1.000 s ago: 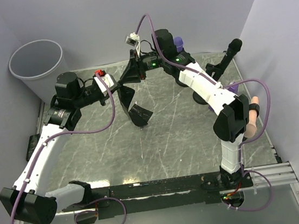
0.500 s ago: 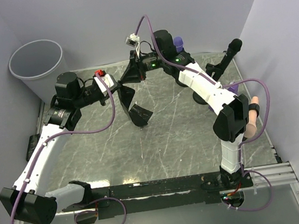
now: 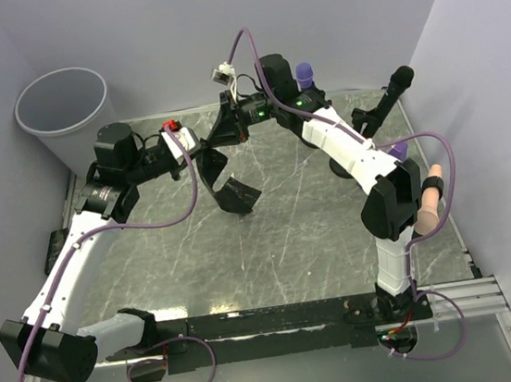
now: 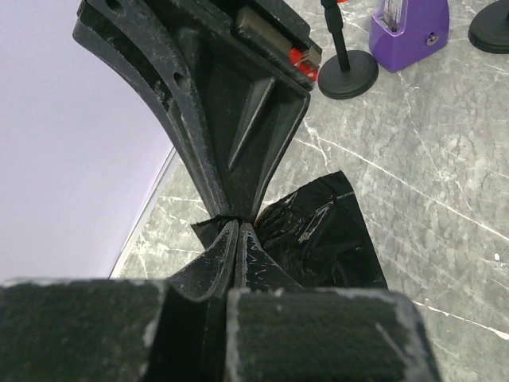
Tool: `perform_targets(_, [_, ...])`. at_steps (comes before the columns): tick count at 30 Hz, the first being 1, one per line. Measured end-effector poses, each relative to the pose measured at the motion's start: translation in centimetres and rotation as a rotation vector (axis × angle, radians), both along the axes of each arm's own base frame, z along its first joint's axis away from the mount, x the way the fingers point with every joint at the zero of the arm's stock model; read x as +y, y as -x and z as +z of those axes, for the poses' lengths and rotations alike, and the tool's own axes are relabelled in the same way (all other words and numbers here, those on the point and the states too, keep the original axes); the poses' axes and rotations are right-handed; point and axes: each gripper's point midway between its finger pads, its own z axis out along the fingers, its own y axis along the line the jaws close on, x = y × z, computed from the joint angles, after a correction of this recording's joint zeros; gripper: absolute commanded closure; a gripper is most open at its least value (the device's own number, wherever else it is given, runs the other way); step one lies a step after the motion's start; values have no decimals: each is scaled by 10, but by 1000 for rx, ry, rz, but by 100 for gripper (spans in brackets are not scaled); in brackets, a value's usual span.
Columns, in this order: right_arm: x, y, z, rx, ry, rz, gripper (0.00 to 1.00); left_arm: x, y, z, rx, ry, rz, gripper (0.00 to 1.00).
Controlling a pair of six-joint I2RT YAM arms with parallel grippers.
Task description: Put the trash bags into the trash bin
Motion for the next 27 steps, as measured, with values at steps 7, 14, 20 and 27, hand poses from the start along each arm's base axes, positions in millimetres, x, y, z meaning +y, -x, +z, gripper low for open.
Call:
perform_targets(7, [2,0,7,3,-24,6,100,0,0,0,-4,-2,0,99])
perform_targets(14, [9,-16,-14,-73,64,-112,100,2,-2,0,-4,-5,16,99])
perform_targets(20, [8,-35,-41,-178,196,-245,100,3,-4,0,-6,-6,24,99])
perform_targets(27, [-13,-62,-47,-265,285,-377,67,4,-5,-1,-12,-14,31,99])
